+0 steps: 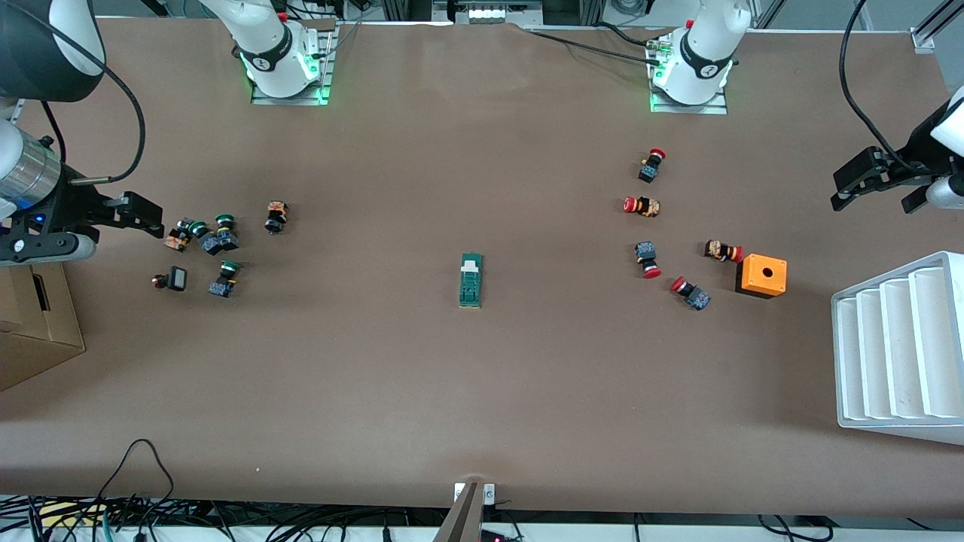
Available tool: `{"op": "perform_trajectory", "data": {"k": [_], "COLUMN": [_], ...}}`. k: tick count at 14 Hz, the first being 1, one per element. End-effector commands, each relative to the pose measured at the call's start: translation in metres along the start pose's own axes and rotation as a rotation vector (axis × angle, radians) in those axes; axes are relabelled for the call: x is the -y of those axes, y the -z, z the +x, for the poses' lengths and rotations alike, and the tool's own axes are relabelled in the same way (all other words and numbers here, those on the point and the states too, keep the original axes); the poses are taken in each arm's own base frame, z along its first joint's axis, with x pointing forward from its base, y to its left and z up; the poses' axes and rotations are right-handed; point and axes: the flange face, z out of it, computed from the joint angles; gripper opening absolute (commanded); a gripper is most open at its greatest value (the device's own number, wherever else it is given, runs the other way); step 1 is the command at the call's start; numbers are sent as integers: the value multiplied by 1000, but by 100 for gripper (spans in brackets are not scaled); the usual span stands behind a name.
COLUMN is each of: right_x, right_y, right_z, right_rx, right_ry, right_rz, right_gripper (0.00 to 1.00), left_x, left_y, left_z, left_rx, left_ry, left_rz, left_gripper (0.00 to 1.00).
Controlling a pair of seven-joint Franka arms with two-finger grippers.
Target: Close load switch with both arms
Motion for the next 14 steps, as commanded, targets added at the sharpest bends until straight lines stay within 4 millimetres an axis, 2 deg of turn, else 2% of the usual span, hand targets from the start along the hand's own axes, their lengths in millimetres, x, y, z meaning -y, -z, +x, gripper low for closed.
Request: {"op": "perform_trajectory", "data": {"k": [1,3,5,11,12,13,14], "right_x": [-4,-6,-8,-5,-3,-2,-1], "right_y": [8,10,24,23,23,23,23], "right_z": [1,1,1,3,3,3,4], "right_rx": [6,10,-11,-17,-19,-21,-21], "right_ry": [23,32,17,18,18,20,22], "right_rz": [-54,-65,-71,-48,-25,-22,-22], "right_gripper": [99,99,99,99,99,99,99], "left_x": [3,3,3,1,-8,-34,-59], "left_y": [3,4,2,-8,-14,-25,-27], "left_z": [2,2,2,5,7,11,11], "left_rx": [-9,-15,-11,6,17,32,38], "left_ry": [-15,-15,-15,-17,-29,-42,-58], "left_rz": [-7,-4,-7,-6,-15,-69,-110], "left_gripper": [100,100,100,100,100,100,100]}}
